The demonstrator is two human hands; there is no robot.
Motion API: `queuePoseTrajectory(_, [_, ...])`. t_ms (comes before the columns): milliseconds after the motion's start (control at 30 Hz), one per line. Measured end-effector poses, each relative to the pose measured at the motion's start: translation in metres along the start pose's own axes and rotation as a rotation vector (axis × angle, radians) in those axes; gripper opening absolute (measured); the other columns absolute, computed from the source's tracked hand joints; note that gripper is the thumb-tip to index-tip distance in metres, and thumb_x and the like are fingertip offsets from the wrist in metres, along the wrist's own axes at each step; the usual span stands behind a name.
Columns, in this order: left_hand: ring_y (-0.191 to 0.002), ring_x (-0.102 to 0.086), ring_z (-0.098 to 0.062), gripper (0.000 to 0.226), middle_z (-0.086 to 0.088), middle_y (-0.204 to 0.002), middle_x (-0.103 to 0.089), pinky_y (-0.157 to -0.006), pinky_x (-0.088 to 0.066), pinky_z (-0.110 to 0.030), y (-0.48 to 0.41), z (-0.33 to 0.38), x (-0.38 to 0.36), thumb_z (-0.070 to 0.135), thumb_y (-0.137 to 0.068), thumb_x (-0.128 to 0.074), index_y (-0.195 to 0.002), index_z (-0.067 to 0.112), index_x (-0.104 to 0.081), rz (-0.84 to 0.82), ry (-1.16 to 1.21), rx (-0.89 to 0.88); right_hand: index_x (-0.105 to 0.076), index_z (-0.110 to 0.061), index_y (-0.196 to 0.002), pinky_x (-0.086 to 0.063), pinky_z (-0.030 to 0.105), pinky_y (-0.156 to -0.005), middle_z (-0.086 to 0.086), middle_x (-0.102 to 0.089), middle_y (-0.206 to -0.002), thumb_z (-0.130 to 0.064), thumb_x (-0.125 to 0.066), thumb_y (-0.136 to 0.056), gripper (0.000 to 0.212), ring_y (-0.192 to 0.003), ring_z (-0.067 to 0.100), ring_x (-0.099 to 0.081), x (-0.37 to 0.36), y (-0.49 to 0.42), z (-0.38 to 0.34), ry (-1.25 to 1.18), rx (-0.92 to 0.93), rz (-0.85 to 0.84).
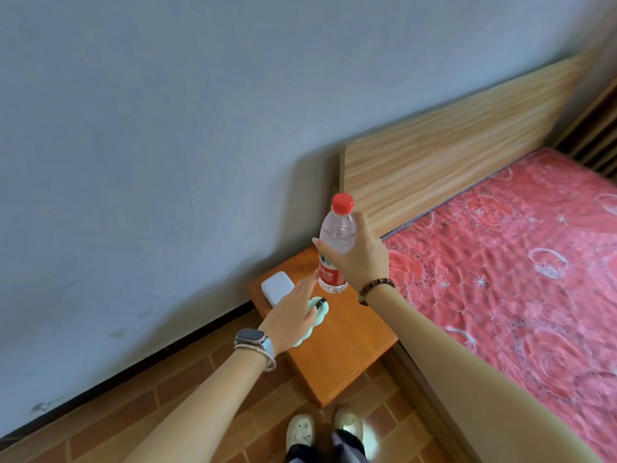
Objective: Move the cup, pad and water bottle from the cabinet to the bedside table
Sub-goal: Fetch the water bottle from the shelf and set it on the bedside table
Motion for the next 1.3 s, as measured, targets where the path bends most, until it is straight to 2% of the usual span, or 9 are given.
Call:
queuePoseTrajectory(167, [-0.129,-0.042,-0.015,0.059,0.004,-0.149,-0.033,-0.096,-0.034,-0.016,-0.035,-0.042,-0.019,0.029,-0.097,-0.042,-0.147,0.029,-0.011,-0.013,0.067,0.112,-0.041,-0.027,-0.122,-0.057,0.029,-0.072,-0.006,-0.063,-0.102,-0.055,-0.073,-0.075,0.063,-0.087,0.014,-0.064,-0.054,-0.039,0.029,-0.037,0.025,-0.126])
queuePoseTrajectory(300, [-0.136,-0.032,-0.02,0.06,-0.004,-0.152,-0.029,-0.111,-0.03,-0.036,-0.067,-0.088,-0.041,0.026,-0.095,-0.048,-0.147,0.018,-0.02,0.06,0.206,0.293,-0.042,-0.033,-0.119,-0.059,0.037,-0.08,-0.012,-0.06,-0.103,-0.059,-0.072,-0.071,0.062,-0.094,0.013,-0.062,-0.105,-0.064,0.065,-0.09,0.028,-0.215])
queuePoseTrajectory(467, [-0.133,-0.036,-0.022,0.059,-0.005,-0.149,-0.034,-0.109,-0.033,-0.038,-0.101,-0.14,-0.085,0.028,-0.094,-0.049,-0.146,0.018,-0.023,0.09,0.272,0.415,-0.049,-0.034,-0.117,-0.052,0.029,-0.083,-0.008,-0.048,-0.117,-0.049,-0.08,-0.07,0.058,-0.097,0.005,-0.05,-0.164,-0.085,0.118,-0.128,-0.008,-0.25])
queuePoseTrajectory(600, [-0.13,-0.039,-0.02,0.058,-0.004,-0.147,-0.037,-0.105,-0.035,-0.029,-0.123,-0.177,-0.112,0.022,-0.095,-0.048,-0.147,0.02,-0.023,0.098,0.253,0.427,-0.051,-0.031,-0.117,-0.051,0.034,-0.084,-0.008,-0.049,-0.114,-0.045,-0.082,-0.069,0.059,-0.099,0.01,-0.049,-0.203,-0.099,0.158,-0.11,0.005,-0.286])
queuePoseTrajectory(733, [-0.1,-0.055,-0.007,0.053,0.01,-0.121,-0.054,-0.08,-0.038,-0.005,-0.14,-0.201,-0.132,0.016,-0.096,-0.044,-0.14,0.038,-0.025,0.065,0.27,0.422,-0.053,-0.03,-0.115,-0.055,0.037,-0.082,-0.009,-0.055,-0.106,-0.044,-0.082,-0.069,0.056,-0.094,0.013,-0.056,-0.239,-0.106,0.189,-0.098,0.03,-0.322])
queuePoseTrajectory(867, [-0.095,-0.06,-0.009,0.049,0.012,-0.117,-0.057,-0.082,-0.05,-0.02,-0.15,-0.226,-0.151,0.014,-0.095,-0.045,-0.135,0.038,-0.031,0.074,0.291,0.435,-0.055,-0.027,-0.115,-0.05,0.03,-0.082,-0.008,-0.06,-0.107,-0.04,-0.082,-0.07,0.054,-0.096,0.013,-0.059,-0.266,-0.109,0.213,-0.104,0.033,-0.343])
queuePoseTrajectory(1033, [-0.105,-0.05,0.0,0.056,0.013,-0.13,-0.05,-0.078,-0.033,-0.002,-0.156,-0.242,-0.165,0.01,-0.094,-0.045,-0.141,0.034,-0.027,0.083,0.31,0.44,-0.054,-0.027,-0.12,-0.05,0.032,-0.091,-0.005,-0.063,-0.113,-0.034,-0.082,-0.072,0.057,-0.104,0.013,-0.059,-0.292,-0.114,0.232,-0.09,0.052,-0.406])
queuePoseTrajectory(1133, [-0.107,-0.046,0.003,0.056,0.011,-0.135,-0.049,-0.075,-0.031,0.004,-0.16,-0.249,-0.167,0.011,-0.095,-0.047,-0.142,0.033,-0.026,0.107,0.319,0.44,-0.053,-0.023,-0.124,-0.047,0.031,-0.093,-0.002,-0.063,-0.117,-0.032,-0.083,-0.072,0.06,-0.11,0.016,-0.058,-0.303,-0.116,0.234,-0.101,0.069,-0.454])
queuePoseTrajectory(1300, [-0.119,-0.044,0.0,0.059,0.02,-0.133,-0.047,-0.098,-0.036,-0.018,-0.161,-0.253,-0.165,0.011,-0.095,-0.047,-0.141,0.041,-0.026,0.156,0.414,0.426,-0.053,-0.024,-0.125,-0.046,0.027,-0.091,-0.003,-0.063,-0.117,-0.032,-0.082,-0.074,0.059,-0.108,0.012,-0.056,-0.31,-0.116,0.238,-0.114,0.101,-0.479])
Point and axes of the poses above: each hand's wrist, its own y-axis away from the middle knuckle, its own x-axis out of the back of the hand, z = x × y, the point moved 8 cm from there along -y, towards the middle knuckle
